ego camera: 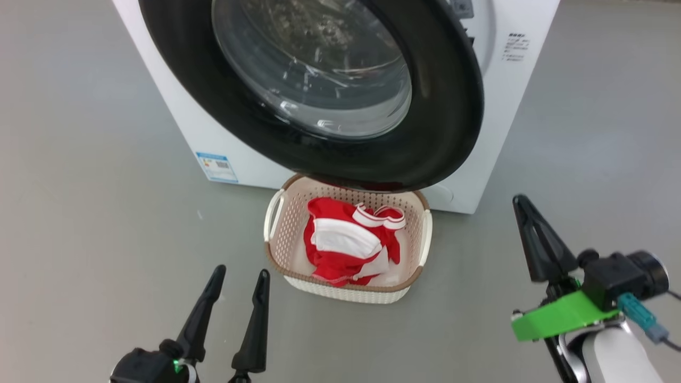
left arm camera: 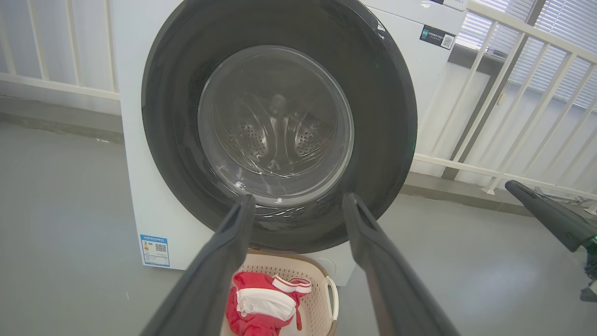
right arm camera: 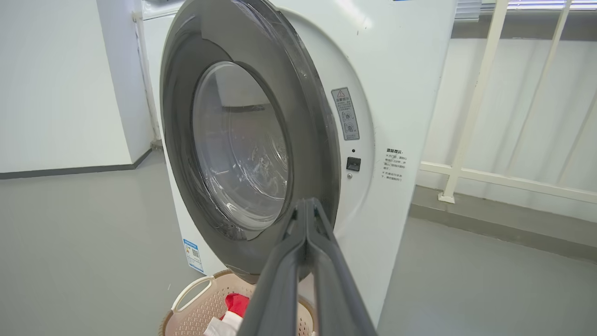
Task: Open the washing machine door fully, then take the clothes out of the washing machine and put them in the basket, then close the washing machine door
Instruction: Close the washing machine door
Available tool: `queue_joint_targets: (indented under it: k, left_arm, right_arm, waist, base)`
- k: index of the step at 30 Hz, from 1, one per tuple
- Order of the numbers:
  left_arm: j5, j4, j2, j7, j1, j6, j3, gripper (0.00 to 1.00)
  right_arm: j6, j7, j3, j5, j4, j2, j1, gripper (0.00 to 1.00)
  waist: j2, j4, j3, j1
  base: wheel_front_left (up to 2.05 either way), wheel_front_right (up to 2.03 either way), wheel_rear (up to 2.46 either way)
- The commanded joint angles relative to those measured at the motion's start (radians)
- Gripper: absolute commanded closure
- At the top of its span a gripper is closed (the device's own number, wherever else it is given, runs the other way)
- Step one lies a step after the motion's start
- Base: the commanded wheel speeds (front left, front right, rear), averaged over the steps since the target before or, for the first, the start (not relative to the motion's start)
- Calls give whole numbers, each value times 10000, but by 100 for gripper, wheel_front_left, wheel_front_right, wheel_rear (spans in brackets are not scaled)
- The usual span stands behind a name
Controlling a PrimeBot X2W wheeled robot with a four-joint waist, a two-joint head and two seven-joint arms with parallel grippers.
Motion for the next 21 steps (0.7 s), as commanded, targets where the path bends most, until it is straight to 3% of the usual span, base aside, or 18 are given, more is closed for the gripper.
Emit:
queue_joint_targets:
  k: [1, 21]
  left_arm:
    - [81, -286, -4, -83, -525, 20, 301, 0]
    - [200, 28, -445, -321, -1257, -270, 129, 0]
  right_arm:
    - [62, 38, 362, 1, -92, -190, -635, 100]
    - [62, 185, 2037, 795, 2269, -1309, -4767, 100]
  waist:
    - [0, 277, 433, 0]
    - [0, 632, 1870, 0]
  base:
    - [0, 0, 0]
    - [0, 0, 0]
